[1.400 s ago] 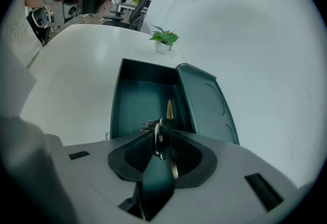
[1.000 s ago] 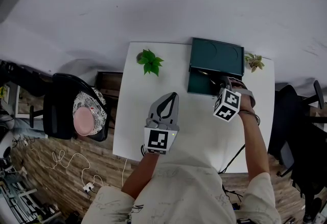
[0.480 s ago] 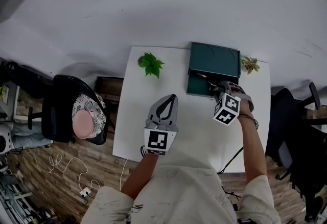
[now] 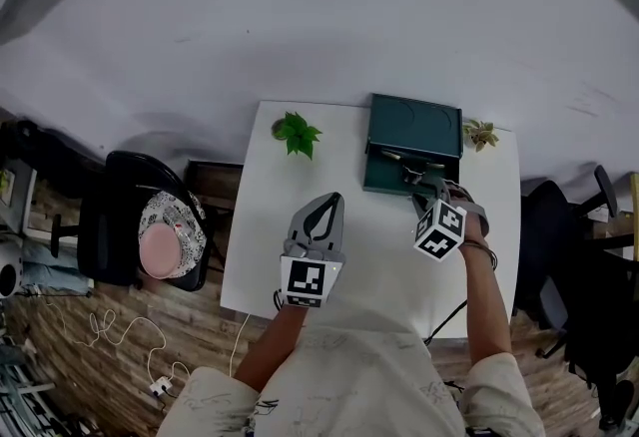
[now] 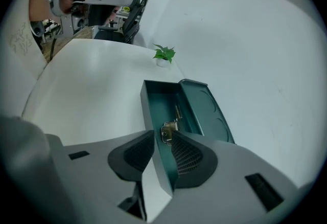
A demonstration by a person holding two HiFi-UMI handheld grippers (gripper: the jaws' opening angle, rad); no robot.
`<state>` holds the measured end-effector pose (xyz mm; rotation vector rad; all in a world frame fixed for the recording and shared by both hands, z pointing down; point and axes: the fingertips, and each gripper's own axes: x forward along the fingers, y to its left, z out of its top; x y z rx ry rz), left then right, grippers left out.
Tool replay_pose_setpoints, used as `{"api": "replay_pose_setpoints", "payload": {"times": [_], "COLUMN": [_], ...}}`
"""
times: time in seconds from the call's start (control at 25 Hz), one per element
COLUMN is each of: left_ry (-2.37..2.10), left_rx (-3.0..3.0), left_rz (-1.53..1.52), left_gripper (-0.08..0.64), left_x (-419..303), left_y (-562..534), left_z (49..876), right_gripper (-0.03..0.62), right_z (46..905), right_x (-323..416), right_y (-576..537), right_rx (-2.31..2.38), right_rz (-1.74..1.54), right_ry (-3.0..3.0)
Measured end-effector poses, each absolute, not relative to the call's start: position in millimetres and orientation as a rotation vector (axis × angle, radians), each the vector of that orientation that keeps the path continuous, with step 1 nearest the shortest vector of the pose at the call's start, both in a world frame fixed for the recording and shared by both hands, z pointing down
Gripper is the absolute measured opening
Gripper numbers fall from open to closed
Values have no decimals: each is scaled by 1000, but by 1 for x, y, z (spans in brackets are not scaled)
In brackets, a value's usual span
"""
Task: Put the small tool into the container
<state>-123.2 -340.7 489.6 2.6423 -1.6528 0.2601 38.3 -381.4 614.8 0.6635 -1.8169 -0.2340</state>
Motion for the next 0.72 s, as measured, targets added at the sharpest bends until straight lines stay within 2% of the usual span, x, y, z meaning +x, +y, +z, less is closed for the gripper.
{"api": "replay_pose_setpoints", "payload": {"times": [0.72], "left_ry": [-1639], "left_rx": [2627], "left_rz": [279], "left_gripper": [6], "left_x": [-131], "left_y": [-314], "left_z": [502], "right_gripper": [121], "right_z": [586], "right_x": [35], "right_y": [-324], "right_rx": [976], "right_rz": [-89], "right_ry": [-2002]}}
